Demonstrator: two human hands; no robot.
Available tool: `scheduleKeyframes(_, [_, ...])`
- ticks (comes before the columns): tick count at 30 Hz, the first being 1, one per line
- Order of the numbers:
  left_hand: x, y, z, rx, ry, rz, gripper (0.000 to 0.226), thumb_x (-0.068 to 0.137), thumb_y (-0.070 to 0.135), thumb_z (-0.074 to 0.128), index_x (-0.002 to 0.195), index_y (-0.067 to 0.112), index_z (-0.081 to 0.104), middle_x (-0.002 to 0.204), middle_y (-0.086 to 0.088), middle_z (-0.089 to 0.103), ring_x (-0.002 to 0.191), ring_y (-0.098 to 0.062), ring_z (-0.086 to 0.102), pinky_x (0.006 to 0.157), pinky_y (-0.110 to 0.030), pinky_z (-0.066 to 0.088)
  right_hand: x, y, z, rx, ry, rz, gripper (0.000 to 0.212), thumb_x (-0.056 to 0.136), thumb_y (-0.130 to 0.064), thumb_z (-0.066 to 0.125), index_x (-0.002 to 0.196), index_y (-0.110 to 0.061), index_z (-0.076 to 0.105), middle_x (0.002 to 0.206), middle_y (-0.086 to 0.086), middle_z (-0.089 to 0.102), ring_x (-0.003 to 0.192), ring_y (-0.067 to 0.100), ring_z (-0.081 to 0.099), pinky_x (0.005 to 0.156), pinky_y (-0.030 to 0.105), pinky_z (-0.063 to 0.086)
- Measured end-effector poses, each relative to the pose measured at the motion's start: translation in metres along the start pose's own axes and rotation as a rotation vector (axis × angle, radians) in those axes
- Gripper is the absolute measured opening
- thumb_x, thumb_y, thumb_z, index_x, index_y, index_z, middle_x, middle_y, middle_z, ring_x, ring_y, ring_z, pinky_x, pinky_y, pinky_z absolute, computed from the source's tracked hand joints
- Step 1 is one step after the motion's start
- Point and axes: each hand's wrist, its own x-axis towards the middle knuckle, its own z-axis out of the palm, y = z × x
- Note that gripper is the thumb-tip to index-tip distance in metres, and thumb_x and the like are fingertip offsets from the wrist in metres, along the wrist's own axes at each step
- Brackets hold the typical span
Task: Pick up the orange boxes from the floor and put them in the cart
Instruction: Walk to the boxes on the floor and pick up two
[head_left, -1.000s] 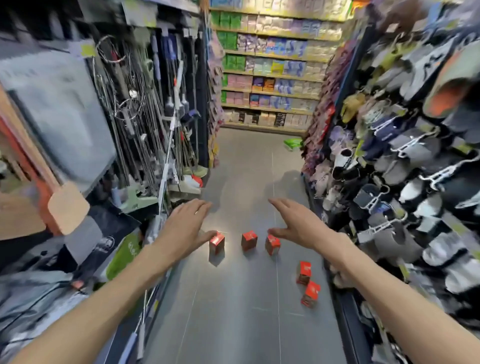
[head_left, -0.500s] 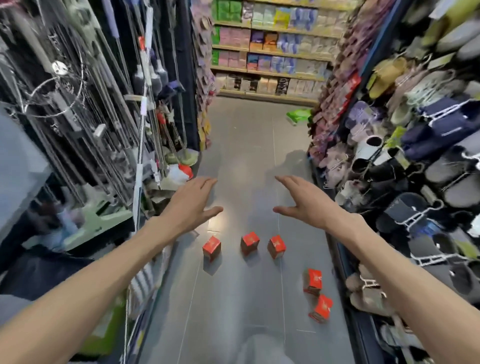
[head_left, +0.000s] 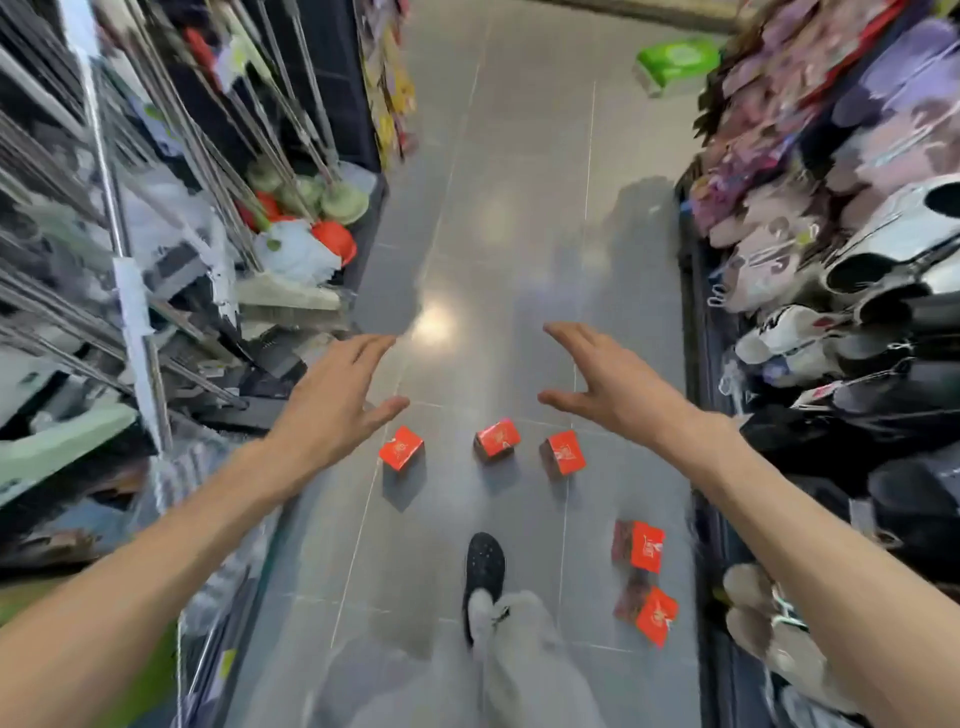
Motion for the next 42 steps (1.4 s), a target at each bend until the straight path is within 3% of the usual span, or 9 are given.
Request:
scheduleKeyframes(4, [0.044,-0.059,0.103,-0.072,-0.019,-0.097,0.075,0.086,0.050,0.067,0.146,0.017,0.037,0.146,-0.004,0.045,0.133,-0.026,0.043,0.109,-0.046,0.037,0.074,0.050,0.089,0.073,-0.100,0.023,0.082,0.087,-0.047,0.071,0.153,-0.023,0.028,0.155,-0.001,0.037,0.139,0.020,0.037,0.110,0.034,0.034])
scheduleKeyframes(8, [0.066,-0.129,0.239,-0.105,-0.078,-0.150,0.078,0.082,0.058,0.060,0.147,0.022,0.036,0.147,-0.002,0.045,0.133,-0.026,0.043,0.108,-0.048,0.038,0.131,0.104,0.210,0.126,-0.184,0.013,0.084,0.085,-0.051,0.069,0.153,-0.024,0.028,0.155,-0.002,0.036,0.140,0.017,0.035,0.112,0.029,0.030])
scheduleKeyframes(14, [0.055,-0.219,0.441,-0.082,-0.204,-0.282,0.093,0.076,0.068,0.050,0.152,0.021,0.028,0.149,-0.013,0.041,0.135,-0.031,0.039,0.109,-0.047,0.035,0.167,0.180,0.390,0.190,-0.233,0.022,0.079,0.087,-0.046,0.070,0.152,-0.026,0.029,0.153,-0.006,0.036,0.133,0.011,0.041,0.106,0.031,0.039])
scheduleKeyframes(21, [0.039,-0.284,0.599,-0.056,-0.307,-0.459,0.118,0.067,0.060,0.081,0.152,0.008,0.019,0.150,-0.016,0.040,0.131,-0.038,0.043,0.104,-0.048,0.038,0.156,0.250,0.525,0.187,-0.259,0.023,0.086,0.083,-0.051,0.068,0.154,-0.022,0.028,0.156,-0.002,0.035,0.142,0.013,0.033,0.116,0.025,0.024])
scheduleKeyframes(25, [0.041,-0.289,0.621,-0.068,-0.241,-0.513,0.103,0.067,0.056,0.080,0.146,0.014,0.028,0.128,-0.014,0.052,0.108,-0.041,0.053,0.086,-0.050,0.045,0.137,0.267,0.553,0.159,-0.305,0.041,0.091,0.082,-0.053,0.069,0.156,-0.026,0.023,0.160,-0.003,0.029,0.146,0.012,0.028,0.119,0.033,0.026])
scheduleKeyframes(28, [0.038,-0.282,0.603,-0.070,-0.250,-0.455,0.092,0.067,0.059,0.076,0.139,0.020,0.034,0.118,-0.011,0.055,0.098,-0.040,0.054,0.079,-0.049,0.046,0.136,0.263,0.541,0.166,-0.296,0.069,0.091,0.084,-0.049,0.073,0.156,-0.026,0.023,0.160,-0.004,0.028,0.146,0.011,0.026,0.119,0.030,0.023])
scheduleKeyframes(31, [0.024,-0.268,0.567,-0.112,-0.290,-0.376,0.095,0.070,0.057,0.076,0.145,0.025,0.029,0.121,-0.006,0.054,0.097,-0.035,0.052,0.079,-0.046,0.042,0.150,0.254,0.522,0.185,-0.313,0.062,0.093,0.084,-0.046,0.076,0.156,-0.026,0.022,0.161,-0.003,0.026,0.147,0.011,0.025,0.118,0.026,0.021])
scheduleKeyframes(36, [-0.006,-0.244,0.515,-0.193,-0.340,-0.350,0.095,0.071,0.054,0.077,0.148,0.030,0.027,0.119,-0.001,0.053,0.096,-0.030,0.051,0.077,-0.043,0.040,0.184,0.262,0.535,0.119,-0.413,-0.032,0.100,0.077,-0.040,0.083,0.155,-0.016,0.024,0.160,0.007,0.028,0.147,0.022,0.027,0.119,0.034,0.026])
scheduleKeyframes(42, [-0.047,-0.237,0.521,-0.287,-0.334,-0.437,0.099,0.068,0.061,0.076,0.149,0.030,0.029,0.129,0.003,0.053,0.104,-0.022,0.052,0.086,-0.041,0.043,0.229,0.319,0.582,-0.197,-0.429,-0.184,0.115,0.068,-0.041,0.088,0.156,-0.009,0.020,0.162,0.014,0.020,0.151,0.030,0.018,0.122,0.044,0.019])
